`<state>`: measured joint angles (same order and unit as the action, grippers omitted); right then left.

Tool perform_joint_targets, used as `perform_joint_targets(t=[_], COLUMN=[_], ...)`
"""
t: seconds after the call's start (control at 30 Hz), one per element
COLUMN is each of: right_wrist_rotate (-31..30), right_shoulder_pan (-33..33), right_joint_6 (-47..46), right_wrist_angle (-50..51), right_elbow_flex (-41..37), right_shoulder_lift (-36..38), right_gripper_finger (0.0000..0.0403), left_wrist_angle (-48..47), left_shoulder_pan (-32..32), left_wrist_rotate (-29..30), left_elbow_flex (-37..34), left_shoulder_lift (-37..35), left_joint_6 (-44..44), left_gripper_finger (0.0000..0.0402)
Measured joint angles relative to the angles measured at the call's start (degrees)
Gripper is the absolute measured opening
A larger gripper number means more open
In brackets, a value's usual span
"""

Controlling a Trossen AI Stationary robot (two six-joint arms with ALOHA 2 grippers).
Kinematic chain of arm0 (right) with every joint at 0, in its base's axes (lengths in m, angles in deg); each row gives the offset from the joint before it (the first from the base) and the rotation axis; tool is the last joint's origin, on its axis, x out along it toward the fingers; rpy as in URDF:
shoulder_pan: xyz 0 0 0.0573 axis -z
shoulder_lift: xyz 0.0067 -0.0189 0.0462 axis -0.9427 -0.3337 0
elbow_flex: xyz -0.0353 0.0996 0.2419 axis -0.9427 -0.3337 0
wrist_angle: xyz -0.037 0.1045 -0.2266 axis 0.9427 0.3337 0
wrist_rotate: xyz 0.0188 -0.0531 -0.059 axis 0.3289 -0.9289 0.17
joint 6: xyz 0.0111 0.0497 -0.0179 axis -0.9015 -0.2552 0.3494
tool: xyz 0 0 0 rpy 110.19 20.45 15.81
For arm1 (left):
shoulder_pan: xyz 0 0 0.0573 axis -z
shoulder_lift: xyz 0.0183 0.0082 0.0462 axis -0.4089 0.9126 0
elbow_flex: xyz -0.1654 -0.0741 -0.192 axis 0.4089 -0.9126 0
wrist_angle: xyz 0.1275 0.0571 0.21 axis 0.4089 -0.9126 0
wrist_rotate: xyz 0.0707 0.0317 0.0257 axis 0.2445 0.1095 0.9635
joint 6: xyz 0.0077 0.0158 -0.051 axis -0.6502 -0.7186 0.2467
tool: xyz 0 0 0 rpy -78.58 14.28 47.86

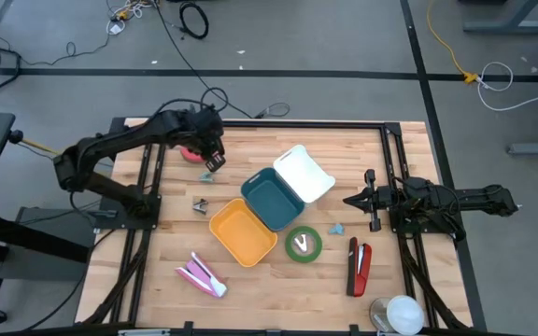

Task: Pick and place Stapler, Stapler remover, tape
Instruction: Put the pink tape into the yellow bin

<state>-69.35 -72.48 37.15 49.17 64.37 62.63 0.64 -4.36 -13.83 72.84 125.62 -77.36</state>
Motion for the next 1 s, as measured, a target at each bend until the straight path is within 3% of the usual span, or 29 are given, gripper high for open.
perform_joint_targets(t=[0.3, 0.53, 0.73, 1.0], right_wrist_rotate=[0.0, 0.0, 0.0, 0.0], right_shoulder_pan=[0.0, 0.0, 0.0, 0.0], right_joint_6=[0.0, 0.0, 0.0, 0.0], right_wrist_angle=[0.0, 0.0, 0.0, 0.0], right_elbow_flex=[0.0, 0.0, 0.0, 0.0], right_shoulder_lift=[0.0, 0.0, 0.0, 0.0], right_gripper_finger=[0.0013, 0.0013, 0.0013, 0.0013], left_wrist_angle=[-0.5, -2.3, -4.1, -4.4], left_shoulder_pan=[-1.2, -4.3, -7.7, -10.8], left_wrist_rotate=[0.0, -0.4, -0.4, 0.8], left_elbow_flex=[0.0, 0.0, 0.0, 0.0], left_shoulder_lift=[5.5, 10.1, 13.2, 15.5], left_joint_6=[1.0, 1.0, 0.9, 0.1], left_gripper_finger=[0.0159, 0.021, 0.0232, 0.0234])
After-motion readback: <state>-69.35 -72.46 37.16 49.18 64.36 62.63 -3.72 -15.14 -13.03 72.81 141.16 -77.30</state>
